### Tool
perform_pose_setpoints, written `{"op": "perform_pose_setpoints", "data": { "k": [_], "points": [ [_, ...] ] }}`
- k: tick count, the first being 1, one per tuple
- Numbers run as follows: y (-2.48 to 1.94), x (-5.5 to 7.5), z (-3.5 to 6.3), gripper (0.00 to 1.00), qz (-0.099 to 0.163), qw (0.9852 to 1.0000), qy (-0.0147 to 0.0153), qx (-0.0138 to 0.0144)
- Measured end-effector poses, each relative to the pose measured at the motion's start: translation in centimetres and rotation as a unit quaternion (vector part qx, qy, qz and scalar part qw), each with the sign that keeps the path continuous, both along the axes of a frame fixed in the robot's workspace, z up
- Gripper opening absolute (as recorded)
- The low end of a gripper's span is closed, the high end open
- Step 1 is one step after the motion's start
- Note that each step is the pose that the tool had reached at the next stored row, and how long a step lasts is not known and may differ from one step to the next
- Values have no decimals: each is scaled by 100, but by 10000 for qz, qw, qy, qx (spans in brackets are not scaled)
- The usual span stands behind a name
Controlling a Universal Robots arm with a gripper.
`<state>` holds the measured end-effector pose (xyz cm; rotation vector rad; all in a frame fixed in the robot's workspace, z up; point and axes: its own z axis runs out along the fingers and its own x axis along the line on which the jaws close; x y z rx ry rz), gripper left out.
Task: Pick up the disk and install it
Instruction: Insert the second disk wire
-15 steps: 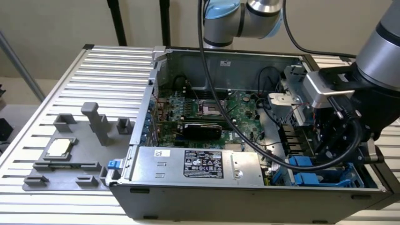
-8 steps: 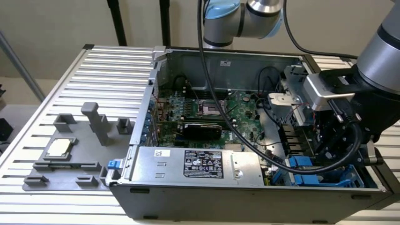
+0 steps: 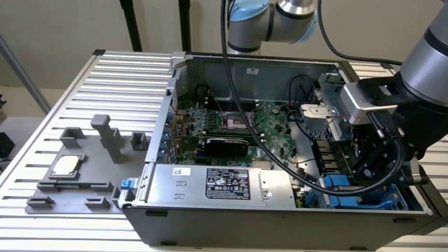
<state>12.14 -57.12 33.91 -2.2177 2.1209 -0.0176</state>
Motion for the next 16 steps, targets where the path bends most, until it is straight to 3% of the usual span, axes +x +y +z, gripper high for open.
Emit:
{"op": "perform_pose_setpoints", "data": {
  "k": [16],
  "points": [
    [-31, 4, 17, 20, 0, 10000, 22, 0]
  ]
}}
